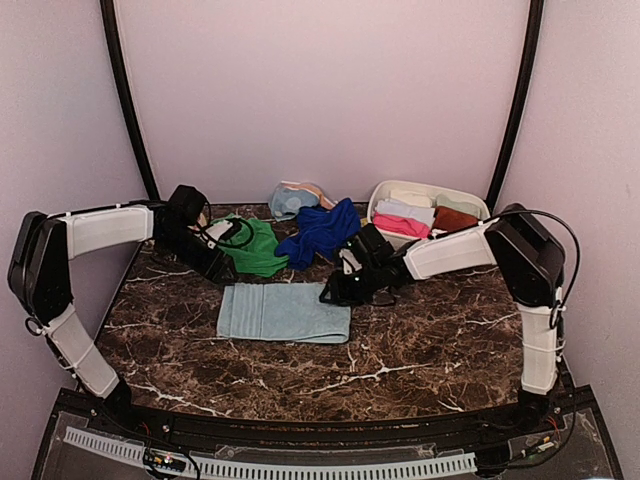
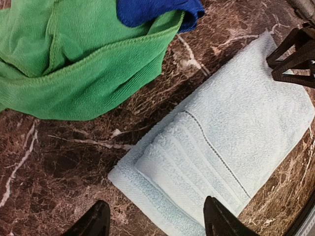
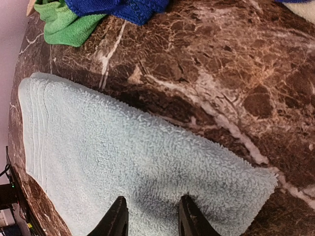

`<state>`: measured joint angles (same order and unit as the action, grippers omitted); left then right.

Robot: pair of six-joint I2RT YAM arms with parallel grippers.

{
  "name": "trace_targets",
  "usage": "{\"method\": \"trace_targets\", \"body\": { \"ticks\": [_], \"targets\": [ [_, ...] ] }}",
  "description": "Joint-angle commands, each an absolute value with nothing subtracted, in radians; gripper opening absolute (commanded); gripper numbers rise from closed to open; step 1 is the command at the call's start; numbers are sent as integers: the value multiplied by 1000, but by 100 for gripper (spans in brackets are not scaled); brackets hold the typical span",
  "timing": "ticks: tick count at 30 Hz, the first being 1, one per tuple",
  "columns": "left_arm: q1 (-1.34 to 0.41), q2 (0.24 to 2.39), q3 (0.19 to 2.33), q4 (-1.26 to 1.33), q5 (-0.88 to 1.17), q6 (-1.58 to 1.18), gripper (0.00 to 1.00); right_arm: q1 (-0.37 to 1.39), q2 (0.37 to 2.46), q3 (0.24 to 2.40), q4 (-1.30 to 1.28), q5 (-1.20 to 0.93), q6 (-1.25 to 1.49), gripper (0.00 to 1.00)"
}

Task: Roll the towels
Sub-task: Rotate the towel at the center of the board.

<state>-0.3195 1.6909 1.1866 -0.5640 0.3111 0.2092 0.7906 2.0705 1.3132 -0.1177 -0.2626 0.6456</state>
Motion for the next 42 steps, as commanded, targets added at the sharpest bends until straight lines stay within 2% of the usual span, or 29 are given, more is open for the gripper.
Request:
{"method": "trace_targets", "body": {
  "ticks": [1, 6, 10, 14, 17, 23, 27, 33, 36, 42],
  "targets": [
    [-355, 1621, 1170, -608, 331, 303, 67, 800, 2065, 1178, -88, -226, 669, 36],
    [-391, 1642, 1172, -606, 354, 321, 67, 822, 1879, 904, -2, -148, 788, 33],
    [-436, 1645, 1170, -599, 330, 344, 67, 922, 1737, 770, -4, -84, 880, 34],
    [-436, 1616, 1165, -605, 363, 353, 67, 1011, 1659, 821, -95, -109, 899, 38],
    [-423, 1583, 1165, -620, 377, 376, 67, 1014, 1621, 944, -209, -159, 805, 40],
    [-300, 1511, 1169, -662, 506, 382, 68, 991, 1829, 1335, -348, -313, 483, 40],
    [-259, 1443, 1148, -712, 496, 430, 69, 976, 2067, 1558, -367, -459, 379, 39],
    [-235, 1347, 1098, -755, 503, 475, 69, 965, 2344, 1828, -438, -500, 339, 37],
    [-235, 1326, 1096, -788, 501, 514, 69, 943, 2375, 1806, -333, -462, 412, 35],
    [-236, 1276, 1080, -778, 523, 552, 72, 900, 2278, 1550, 3, -275, 619, 34]
  ]
}}
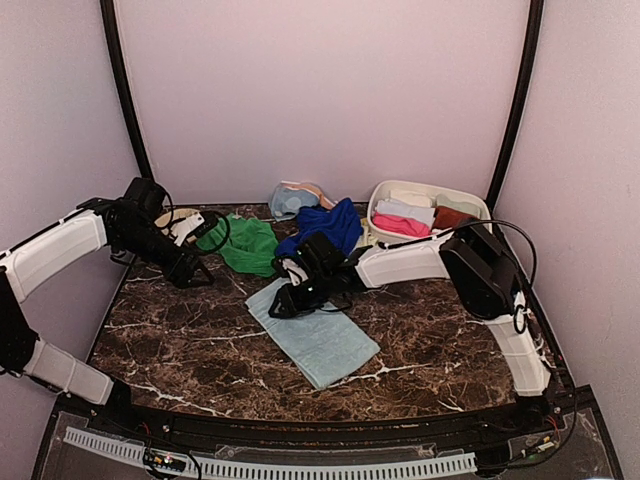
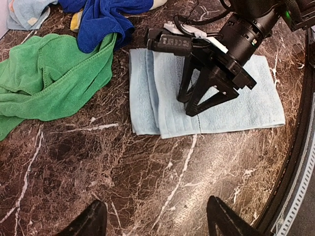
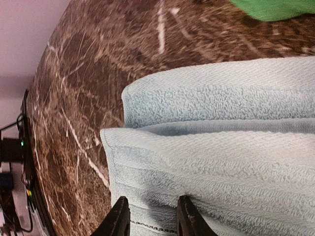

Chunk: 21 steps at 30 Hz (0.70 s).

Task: Roll the towels
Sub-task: Rotate the towel at the center of the board.

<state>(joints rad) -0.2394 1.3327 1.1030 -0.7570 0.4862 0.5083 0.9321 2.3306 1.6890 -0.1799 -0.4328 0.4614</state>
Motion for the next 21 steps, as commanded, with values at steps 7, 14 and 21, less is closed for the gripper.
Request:
{"method": "trace_targets", "body": {
  "ticks": [7, 14, 21],
  "targets": [
    [-295, 1347, 1129, -829, 620, 600, 93, 915, 2106, 1252, 216, 96, 932, 34],
    [-512, 1395, 1144, -767, 653, 608, 92, 928, 2129, 1294, 148, 218, 1145, 35],
    [-601, 1494, 1182, -766, 662, 642, 83, 849, 2120, 1216, 401, 84, 1332, 35]
  ]
}}
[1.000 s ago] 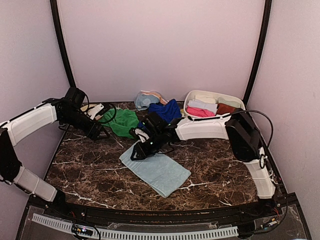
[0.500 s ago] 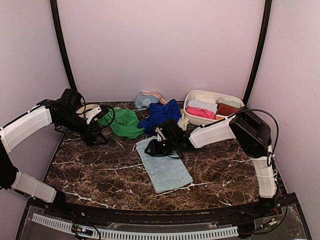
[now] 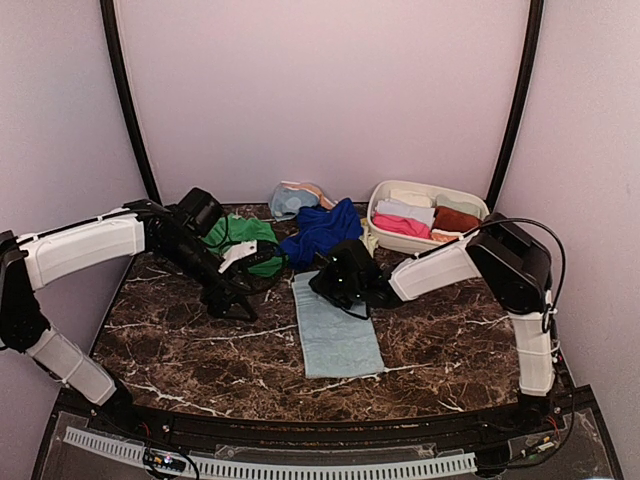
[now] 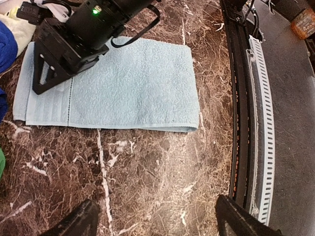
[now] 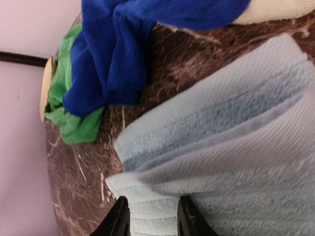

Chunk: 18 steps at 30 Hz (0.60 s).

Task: Roll the towels
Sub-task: Rotate the towel at the center of the board.

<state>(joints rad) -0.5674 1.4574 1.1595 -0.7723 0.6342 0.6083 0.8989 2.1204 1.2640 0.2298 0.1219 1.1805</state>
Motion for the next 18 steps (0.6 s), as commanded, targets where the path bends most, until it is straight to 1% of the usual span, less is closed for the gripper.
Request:
{"method": "trace_targets", "body": {
  "ticks": [1, 3, 7, 9, 13, 16, 18],
  "targets": [
    [-608, 1501, 1180, -750, 657, 636, 81, 837, 2112, 1202, 448, 55, 1341, 36],
    [-668, 1511, 1179, -726, 653, 640, 81, 819, 2080, 1193, 501, 7, 1321, 37],
    [-766, 1553, 1208, -695, 614, 641, 83, 783, 1991, 1203, 435, -63, 1198, 42],
    [-811, 1595, 1237, -675, 585, 622, 83, 750, 1978, 1188, 434, -126, 1165, 42],
    [-892, 1690, 1280, -591, 509, 569, 79, 711, 2038, 1220, 383, -279, 1096, 39],
    [-930, 1773, 1305, -531, 456, 546, 76, 708, 2098, 1274, 265, -316, 1004, 38],
    [-946, 1831, 1329, -519, 433, 532, 74, 706, 2125, 1289, 214, -318, 998, 38]
  ]
}}
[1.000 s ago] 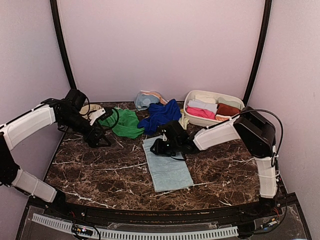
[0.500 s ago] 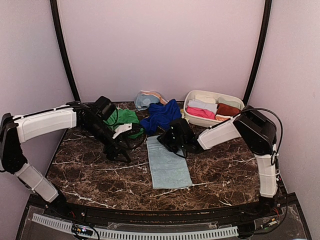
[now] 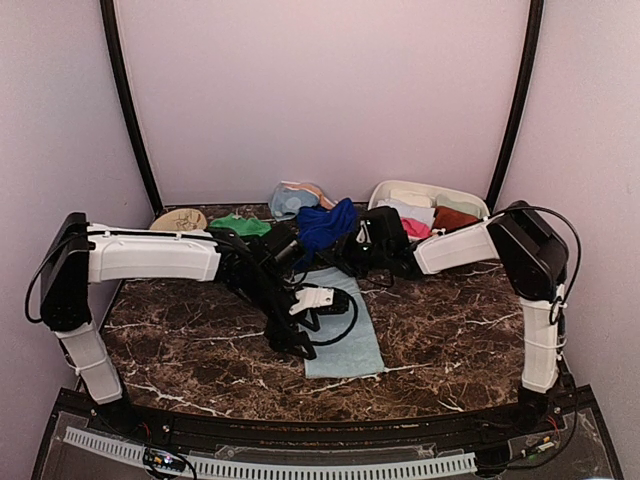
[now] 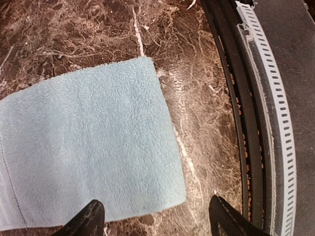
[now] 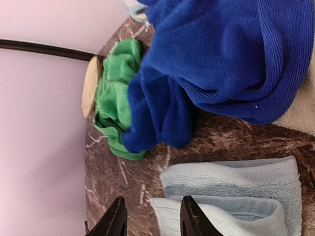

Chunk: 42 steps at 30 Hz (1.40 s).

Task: Roll the towels
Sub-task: Rotate the towel at the center of the board.

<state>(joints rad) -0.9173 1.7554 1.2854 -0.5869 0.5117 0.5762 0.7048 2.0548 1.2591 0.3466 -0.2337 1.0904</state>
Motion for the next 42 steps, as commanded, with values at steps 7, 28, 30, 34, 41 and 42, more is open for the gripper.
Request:
{"method": "trace_targets", "body": {
  "ticks": [7, 28, 30, 34, 41, 42],
  "targets": [
    [-960, 1943, 1355, -498, 328, 534, 72, 703, 2182, 1334, 74, -280, 855, 36],
    [-967, 1635, 1125, -547, 159, 680, 96, 683, 1842, 1164, 18, -50, 660, 43],
    [-965, 1595, 1110, -552, 177, 693, 97, 695, 1772, 1091, 28, -26, 609, 44],
    [-962, 1536, 1076, -586, 298, 699, 97, 813, 1586, 887, 116, 89, 431, 45],
    [-857, 1544, 1069, -641, 512, 677, 91, 1194, 1310, 595, 167, 258, 106, 47],
    [-829, 1554, 1079, -647, 536, 672, 91, 1248, 1303, 586, 156, 295, 79, 47]
  ]
}}
